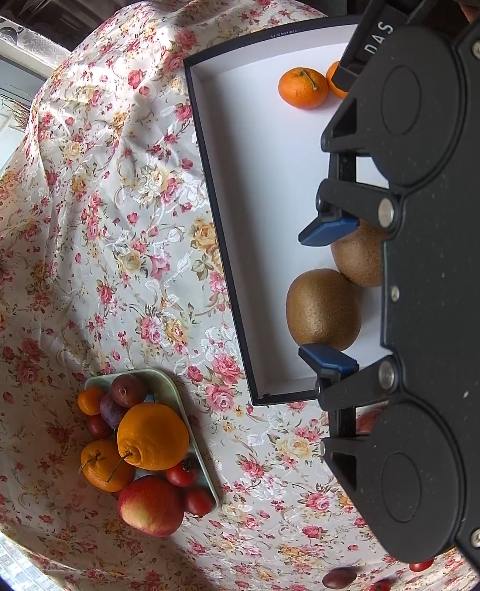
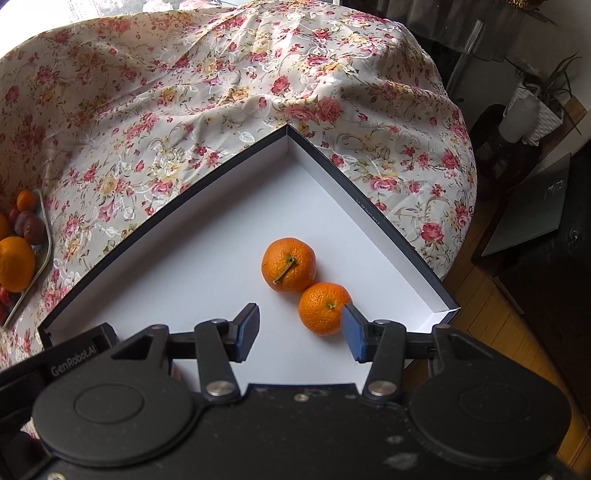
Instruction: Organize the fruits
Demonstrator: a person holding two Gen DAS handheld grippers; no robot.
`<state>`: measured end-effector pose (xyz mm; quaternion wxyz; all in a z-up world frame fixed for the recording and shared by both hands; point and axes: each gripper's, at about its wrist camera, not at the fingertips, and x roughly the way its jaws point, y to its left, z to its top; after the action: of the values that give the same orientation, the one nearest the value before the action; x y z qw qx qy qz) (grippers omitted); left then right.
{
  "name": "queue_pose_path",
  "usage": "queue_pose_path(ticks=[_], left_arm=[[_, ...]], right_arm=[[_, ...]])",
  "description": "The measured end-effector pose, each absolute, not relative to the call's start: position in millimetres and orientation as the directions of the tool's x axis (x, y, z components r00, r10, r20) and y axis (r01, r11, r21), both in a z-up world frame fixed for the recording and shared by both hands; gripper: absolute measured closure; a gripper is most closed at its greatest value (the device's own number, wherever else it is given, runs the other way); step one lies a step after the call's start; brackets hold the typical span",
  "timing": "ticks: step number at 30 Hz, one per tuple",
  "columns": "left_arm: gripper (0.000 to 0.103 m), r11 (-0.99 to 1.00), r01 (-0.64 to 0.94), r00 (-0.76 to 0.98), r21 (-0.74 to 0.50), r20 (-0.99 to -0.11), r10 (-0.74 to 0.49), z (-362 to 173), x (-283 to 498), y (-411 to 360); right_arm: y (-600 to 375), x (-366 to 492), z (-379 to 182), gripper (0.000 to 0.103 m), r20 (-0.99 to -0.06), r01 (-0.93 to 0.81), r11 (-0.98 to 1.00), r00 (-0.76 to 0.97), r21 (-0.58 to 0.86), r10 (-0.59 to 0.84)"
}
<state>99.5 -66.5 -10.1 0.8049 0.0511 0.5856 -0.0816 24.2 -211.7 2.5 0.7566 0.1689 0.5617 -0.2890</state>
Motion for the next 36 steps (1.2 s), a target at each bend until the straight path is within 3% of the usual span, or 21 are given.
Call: queue_pose_path(ticks=[27, 36], left_arm=[[0.041, 0.980, 0.195, 0.278, -0.024, -0.957, -0.079, -7, 93, -60], [0.041, 0.983, 0.179, 0.286, -0.035, -0.954, -0.086, 2, 92, -44]], right_arm=[[-209, 26, 3, 0.054, -0.954, 0.642, 0.761, 0.160, -0.095, -0.254], [-192, 33, 16, 0.055, -0.885, 0.641, 0.729, 0.164, -0.239, -0.435]])
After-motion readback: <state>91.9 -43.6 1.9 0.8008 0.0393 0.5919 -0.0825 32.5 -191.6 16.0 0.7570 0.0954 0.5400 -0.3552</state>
